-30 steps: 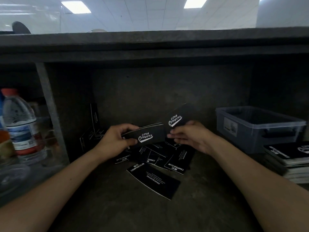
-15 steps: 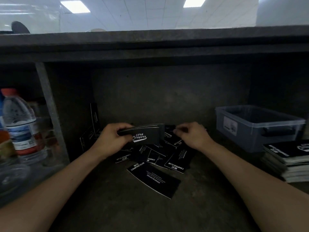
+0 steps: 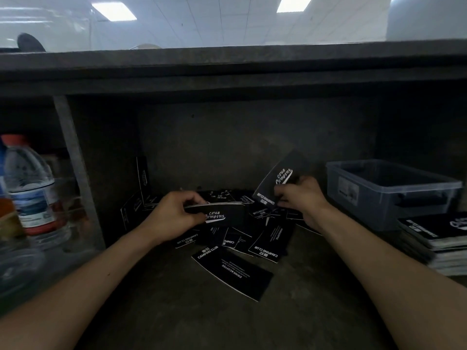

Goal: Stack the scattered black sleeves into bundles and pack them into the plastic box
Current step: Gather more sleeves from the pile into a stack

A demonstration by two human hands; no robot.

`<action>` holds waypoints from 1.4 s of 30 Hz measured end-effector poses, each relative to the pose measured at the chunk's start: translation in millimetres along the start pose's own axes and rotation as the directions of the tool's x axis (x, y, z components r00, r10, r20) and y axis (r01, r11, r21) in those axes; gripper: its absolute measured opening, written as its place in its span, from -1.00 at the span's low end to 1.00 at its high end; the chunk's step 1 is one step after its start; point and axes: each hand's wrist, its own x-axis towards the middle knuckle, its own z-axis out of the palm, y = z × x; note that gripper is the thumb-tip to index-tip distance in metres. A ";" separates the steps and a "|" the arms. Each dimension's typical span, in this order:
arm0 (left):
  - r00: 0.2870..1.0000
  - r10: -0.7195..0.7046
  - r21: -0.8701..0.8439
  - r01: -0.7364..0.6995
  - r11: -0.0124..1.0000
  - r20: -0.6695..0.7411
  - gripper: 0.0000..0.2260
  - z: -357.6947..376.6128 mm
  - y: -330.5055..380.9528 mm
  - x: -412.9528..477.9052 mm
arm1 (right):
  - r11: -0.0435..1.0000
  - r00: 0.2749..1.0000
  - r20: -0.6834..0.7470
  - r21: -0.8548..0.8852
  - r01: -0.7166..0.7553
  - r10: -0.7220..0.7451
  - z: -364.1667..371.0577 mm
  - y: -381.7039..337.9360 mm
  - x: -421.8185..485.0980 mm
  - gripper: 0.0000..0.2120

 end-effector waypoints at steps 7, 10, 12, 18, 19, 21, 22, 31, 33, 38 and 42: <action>0.993 0.111 -0.001 -0.111 0.994 0.030 -0.66 0.4 5.1 -4.0 | 0.960 0.999 0.027 0.279 0.012 -0.020 4.3 -3.6 -0.8 -0.52; 0.994 0.104 -0.017 -0.104 0.994 0.027 -0.68 1.7 6.0 -4.0 | 0.943 0.999 0.013 0.330 -0.036 0.033 5.2 -2.9 2.3 -0.61; 0.996 0.085 -0.021 -0.084 0.996 0.017 -0.69 2.3 5.4 -3.4 | 0.954 0.999 -0.028 0.300 -0.014 0.024 7.4 -2.8 1.5 -0.61; 0.997 0.072 -0.052 -0.071 0.996 0.011 -0.72 4.0 2.1 -0.4 | 0.948 0.995 -0.069 0.303 0.095 -0.077 8.6 -5.2 -3.6 -0.55; 0.998 0.066 -0.060 -0.066 0.996 0.007 -0.72 4.1 1.6 0.3 | 0.944 0.993 -0.079 0.312 0.109 -0.088 8.3 -6.0 -4.8 -0.54; 0.998 0.057 -0.066 -0.058 0.996 -0.013 -0.73 4.1 1.0 1.8 | 0.929 0.992 -0.084 0.349 0.121 -0.098 6.8 -8.4 -6.6 -0.56; 0.998 0.055 -0.063 -0.057 0.996 -0.022 -0.73 3.9 0.8 2.0 | 0.919 0.995 -0.064 0.381 0.101 -0.082 6.1 -10.5 -7.7 -0.58; 0.998 0.066 -0.226 -0.068 0.972 -0.018 -0.51 5.4 0.5 -0.4 | 0.765 0.893 0.415 0.514 -0.389 0.175 21.7 -0.7 -15.4 -0.50; 0.998 0.065 -0.245 -0.063 0.968 0.000 -0.53 5.3 0.6 -0.9 | 0.787 0.906 0.380 0.493 -0.371 0.188 17.6 -0.7 -11.9 -0.48; 0.990 0.100 -0.205 -0.118 0.972 -0.096 -0.70 5.5 5.7 0.2 | 0.929 0.936 0.306 0.265 -0.258 0.173 13.7 4.3 -10.6 -0.70; 0.983 0.074 -0.098 -0.092 0.991 -0.169 -0.71 -8.6 3.2 3.5 | 0.832 0.946 0.282 -0.476 0.283 -0.161 12.3 18.7 -4.2 -0.64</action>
